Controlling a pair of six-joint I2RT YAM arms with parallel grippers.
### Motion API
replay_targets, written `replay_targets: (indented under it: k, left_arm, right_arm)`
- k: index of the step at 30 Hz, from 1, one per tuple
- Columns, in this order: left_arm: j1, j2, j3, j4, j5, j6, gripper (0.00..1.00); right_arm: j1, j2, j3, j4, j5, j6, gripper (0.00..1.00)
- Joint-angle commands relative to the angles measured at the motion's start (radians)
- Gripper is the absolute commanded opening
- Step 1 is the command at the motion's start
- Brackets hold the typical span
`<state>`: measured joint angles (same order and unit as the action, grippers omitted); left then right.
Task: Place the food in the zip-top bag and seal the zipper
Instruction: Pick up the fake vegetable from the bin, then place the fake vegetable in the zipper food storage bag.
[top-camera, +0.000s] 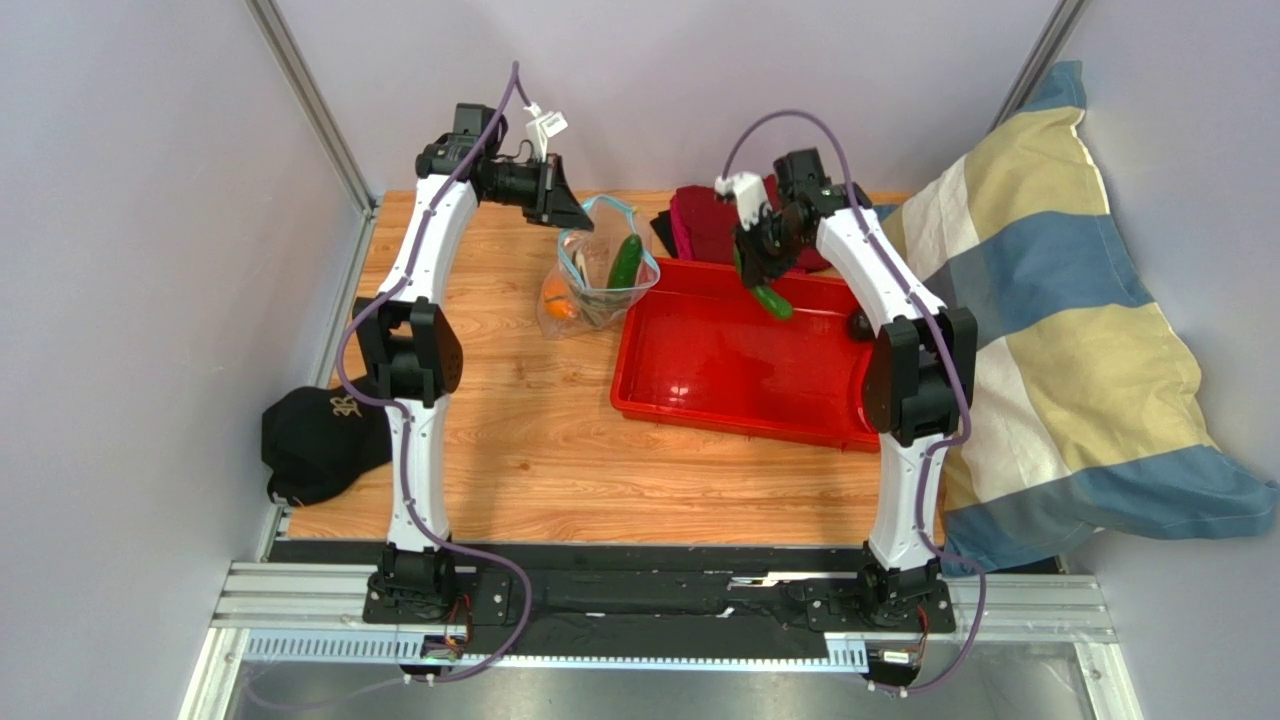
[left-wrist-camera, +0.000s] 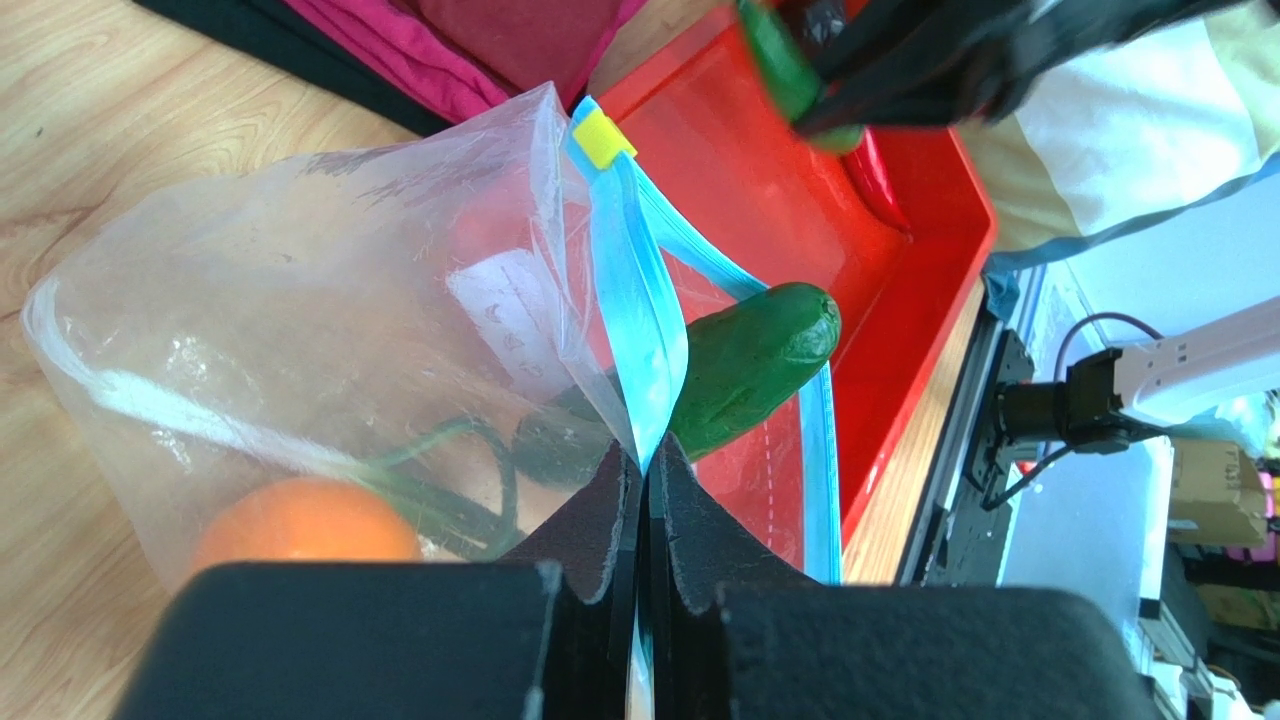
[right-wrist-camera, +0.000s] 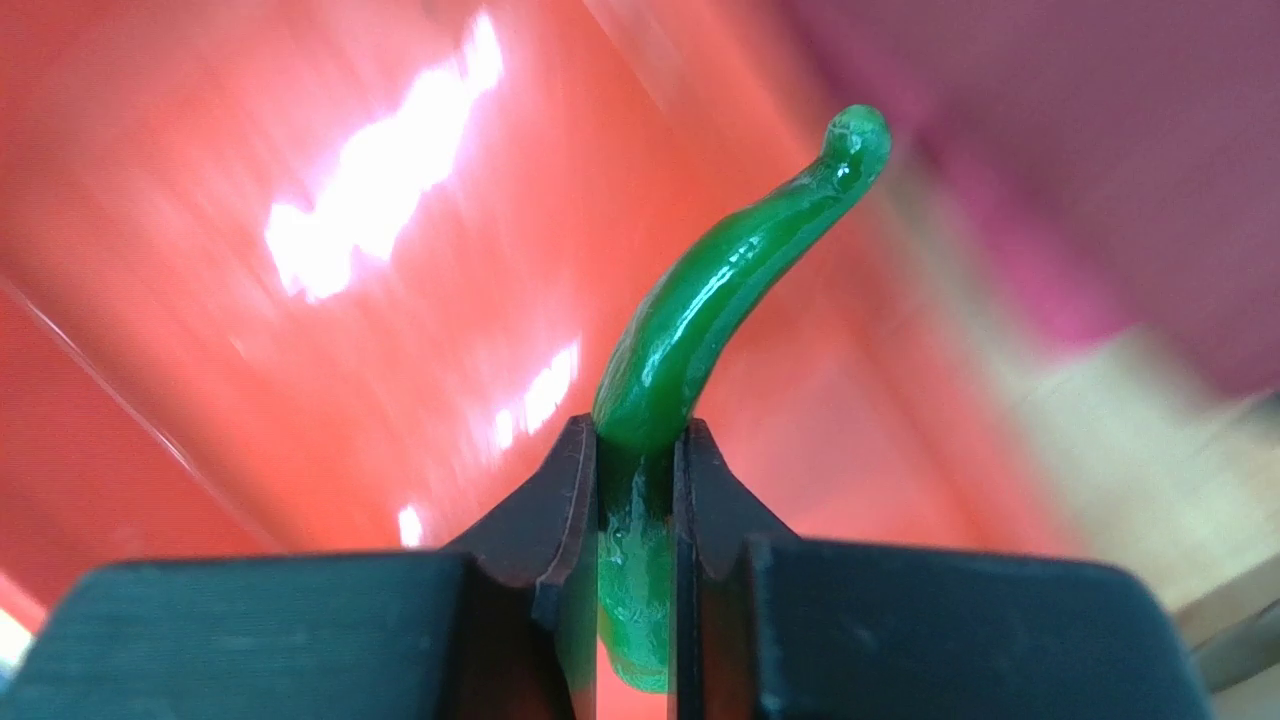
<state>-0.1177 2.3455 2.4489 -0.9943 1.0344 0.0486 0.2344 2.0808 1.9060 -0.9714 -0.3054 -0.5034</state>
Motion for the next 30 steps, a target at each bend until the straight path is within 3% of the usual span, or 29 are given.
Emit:
replay_targets:
  k: [1,6,9,15,22,30]
  left_arm:
    - [0.001,-0.012,-0.001,0.026,0.01,-0.009,0.0]
    - [0.001,-0.017,-0.004,0.028,0.009,-0.007,0.0]
    - [0.001,-0.014,-0.004,0.031,0.01,-0.01,0.0]
    - [0.003,-0.008,0.001,0.033,0.012,-0.013,0.0]
    - [0.006,-0.008,-0.004,0.04,0.013,-0.03,0.0]
    - [0.009,-0.003,-0.005,0.048,0.021,-0.042,0.0]
  right_arm:
    - [0.0,-0.039,0.183,0.21,-0.243,0.098,0.0]
    - [0.028,-0.059,0.226,0.466,-0.336,0.273,0.0]
    - [0.048,-0.068,0.215,0.748,-0.406,0.431,0.0]
    - [0.143,-0.021,0.169,1.158,-0.437,0.594,0.0]
    - [0.221,0.061,0.142,1.347,-0.48,0.661,0.0]
    - [0.253,0.035,-0.045,1.416,-0.479,0.615,0.08]
